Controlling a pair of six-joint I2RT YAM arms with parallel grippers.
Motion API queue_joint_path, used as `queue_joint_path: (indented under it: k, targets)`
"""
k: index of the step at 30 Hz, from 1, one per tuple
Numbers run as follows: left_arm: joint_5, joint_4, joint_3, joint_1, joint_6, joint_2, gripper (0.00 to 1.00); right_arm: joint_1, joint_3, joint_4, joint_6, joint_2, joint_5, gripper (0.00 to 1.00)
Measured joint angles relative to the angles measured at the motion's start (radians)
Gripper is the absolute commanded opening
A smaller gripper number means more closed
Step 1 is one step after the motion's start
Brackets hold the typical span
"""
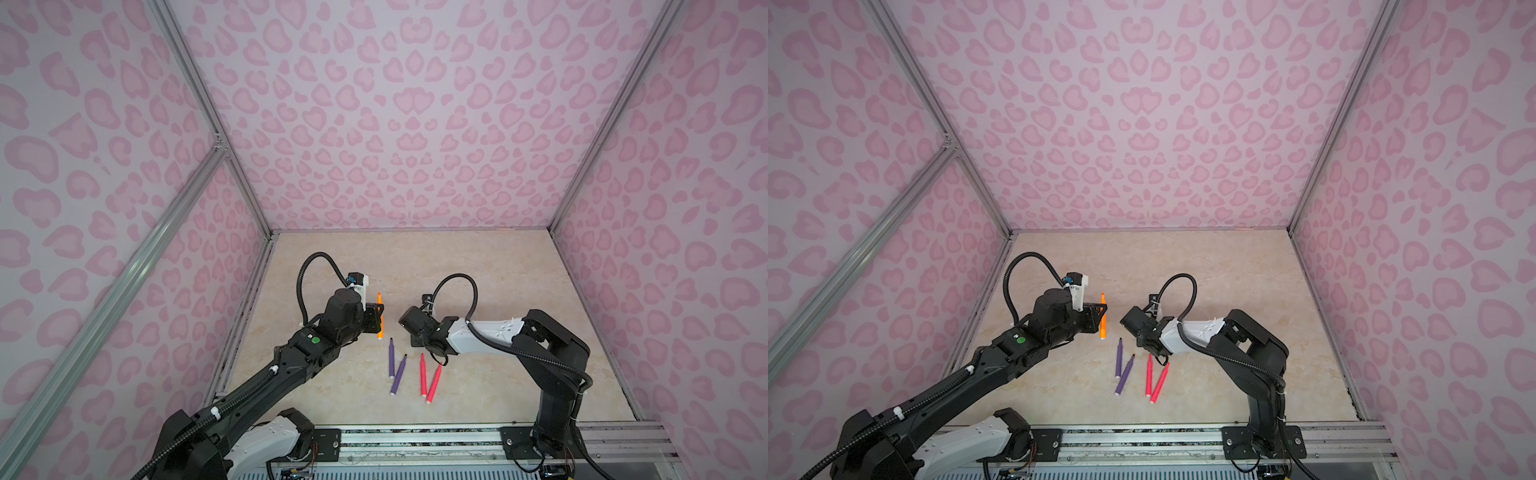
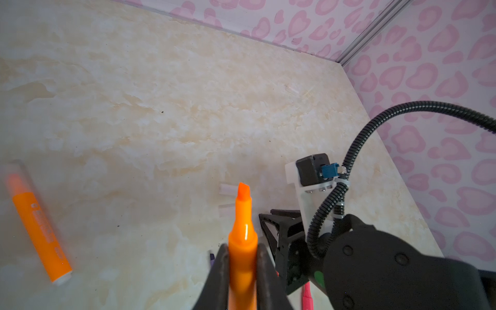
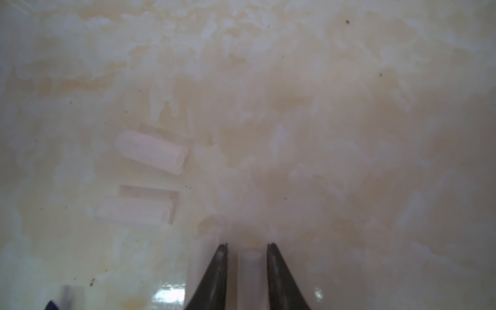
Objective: Insert pens into pen caps
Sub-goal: Pick up the pen cap from the center of the table.
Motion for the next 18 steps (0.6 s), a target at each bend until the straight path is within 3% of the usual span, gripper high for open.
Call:
queue_joint_path:
  k: [12, 18]
  targets:
    - [0.008, 0.006, 0.0, -0.009, 0.007, -0.003, 0.03, 0.0, -0.006, 0.011, 0.003, -0.006, 0.004, 0.13]
    - [0.068, 0.05, -0.015, -0.027, 0.02, -0.018, 0.03, -0.02, -0.073, -0.031, 0.019, -0.148, -0.012, 0.08]
